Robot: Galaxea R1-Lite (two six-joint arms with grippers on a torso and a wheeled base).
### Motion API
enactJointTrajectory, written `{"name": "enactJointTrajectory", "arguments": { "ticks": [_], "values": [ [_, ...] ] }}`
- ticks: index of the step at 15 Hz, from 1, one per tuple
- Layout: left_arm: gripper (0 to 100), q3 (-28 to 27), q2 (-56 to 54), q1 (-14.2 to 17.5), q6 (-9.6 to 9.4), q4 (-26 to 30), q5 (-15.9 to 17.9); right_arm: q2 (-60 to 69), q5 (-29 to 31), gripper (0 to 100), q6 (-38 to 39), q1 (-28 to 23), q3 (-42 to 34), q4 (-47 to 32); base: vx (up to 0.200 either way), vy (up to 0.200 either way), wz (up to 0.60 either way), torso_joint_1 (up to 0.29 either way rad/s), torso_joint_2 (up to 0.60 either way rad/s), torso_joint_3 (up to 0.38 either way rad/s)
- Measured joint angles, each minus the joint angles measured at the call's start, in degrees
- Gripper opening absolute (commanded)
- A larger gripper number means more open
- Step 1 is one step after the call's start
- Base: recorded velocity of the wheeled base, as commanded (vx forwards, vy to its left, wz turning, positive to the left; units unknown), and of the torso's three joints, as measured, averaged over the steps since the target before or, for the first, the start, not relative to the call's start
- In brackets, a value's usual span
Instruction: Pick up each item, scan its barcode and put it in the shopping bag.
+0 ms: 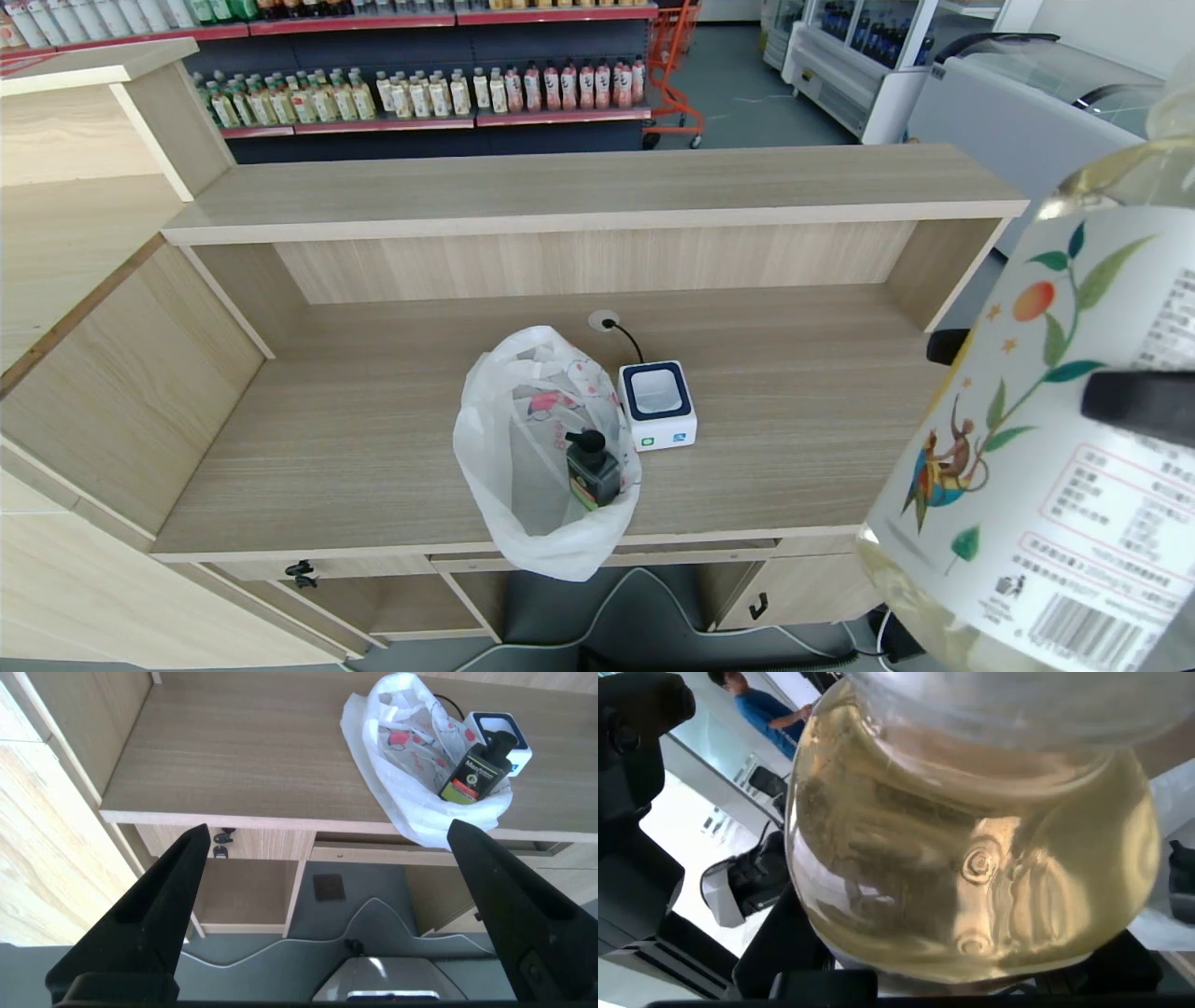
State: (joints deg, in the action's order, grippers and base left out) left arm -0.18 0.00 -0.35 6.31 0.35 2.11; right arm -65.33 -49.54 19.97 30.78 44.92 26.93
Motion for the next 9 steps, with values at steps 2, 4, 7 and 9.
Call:
{"name": "enactJointTrajectory", "arguments": {
  "ticks": [2, 4, 7, 9],
  "values": [
    [100, 0.00, 0.00, 0.00, 0.00, -0.02, 0.00, -2.52, 0.30, 0, -12.28, -7.03, -0.39, 0.71, 0.000, 0.000, 0.00, 0.000, 0.00, 0.000],
    [100, 0.00, 0.00, 0.00, 0.00, 0.00, 0.00, -8.34, 1.01, 0, -28.26, -14.91, -0.22, 2.52, 0.000, 0.000, 0.00, 0.000, 0.00, 0.000],
    [100, 0.00, 0.00, 0.00, 0.00, 0.00, 0.00, -20.58, 1.18, 0, -45.03, -21.27, 2.89, 10.62, 0.000, 0.000, 0.00, 0.000, 0.00, 0.000],
    [100, 0.00, 0.00, 0.00, -0.02, -0.02, 0.00, -28.82, 1.10, 0, -50.40, -22.13, 5.88, 20.44, 0.000, 0.000, 0.00, 0.000, 0.00, 0.000]
  ]
}}
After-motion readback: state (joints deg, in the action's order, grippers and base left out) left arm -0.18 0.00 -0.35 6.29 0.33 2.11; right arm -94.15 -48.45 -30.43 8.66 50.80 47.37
